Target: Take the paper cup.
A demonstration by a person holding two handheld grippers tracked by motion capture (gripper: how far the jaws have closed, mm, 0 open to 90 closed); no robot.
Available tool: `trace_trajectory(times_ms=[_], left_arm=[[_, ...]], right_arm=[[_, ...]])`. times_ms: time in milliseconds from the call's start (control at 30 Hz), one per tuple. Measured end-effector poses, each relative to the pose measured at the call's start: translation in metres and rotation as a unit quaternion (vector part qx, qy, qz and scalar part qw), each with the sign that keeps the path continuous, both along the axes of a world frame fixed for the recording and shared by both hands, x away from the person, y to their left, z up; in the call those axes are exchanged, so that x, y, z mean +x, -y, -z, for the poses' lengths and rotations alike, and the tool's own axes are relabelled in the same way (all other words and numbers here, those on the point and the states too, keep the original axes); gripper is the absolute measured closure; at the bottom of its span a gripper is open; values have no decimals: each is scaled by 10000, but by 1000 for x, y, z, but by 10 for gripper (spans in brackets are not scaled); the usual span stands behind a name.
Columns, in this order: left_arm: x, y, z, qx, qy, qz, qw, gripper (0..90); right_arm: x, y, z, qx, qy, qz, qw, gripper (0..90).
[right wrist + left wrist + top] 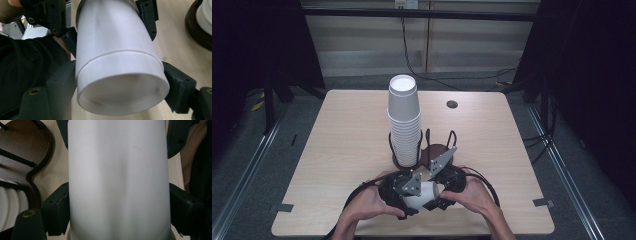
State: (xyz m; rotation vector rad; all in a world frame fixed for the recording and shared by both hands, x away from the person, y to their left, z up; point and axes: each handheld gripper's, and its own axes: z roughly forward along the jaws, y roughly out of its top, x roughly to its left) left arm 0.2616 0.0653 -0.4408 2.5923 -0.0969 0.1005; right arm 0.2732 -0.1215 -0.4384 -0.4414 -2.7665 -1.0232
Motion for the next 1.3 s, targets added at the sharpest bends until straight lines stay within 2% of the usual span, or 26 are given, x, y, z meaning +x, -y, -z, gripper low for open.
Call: trace_trajectory(times_ms=[67,500,833,1067,1100,1133,1233,1267,1300], left_arm=[[0,0,0,-3,-14,4,10000,181],[-1,1,1,38,27,78,10000,182],[2,-1,-1,-117,74,84,9999,164],[6,-5,-5,-343,24,44,9994,152],[6,-7,-6,-454,34,42,9990,151],[5,-8,-6,-590,-57,13,9982,152],[7,-14,-11,-812,-4,19,9967,159],[7,-14,-11,-812,-4,19,9967,157],[8,-19,-15,-1000,17,31,9950,159]], right_arm=[[1,1,0,15,-62,-21,10000,217],[2,-1,1,-84,-89,-76,9999,230],[2,0,-2,-41,-3,-45,10000,241],[2,1,-6,-9,66,-16,10000,242],[2,1,-7,-34,84,18,10000,242],[2,1,-7,-46,76,31,10000,242],[2,0,-7,-124,73,67,9999,242],[2,0,-7,-131,86,53,9999,241],[3,-1,-8,-129,101,38,9999,242]])
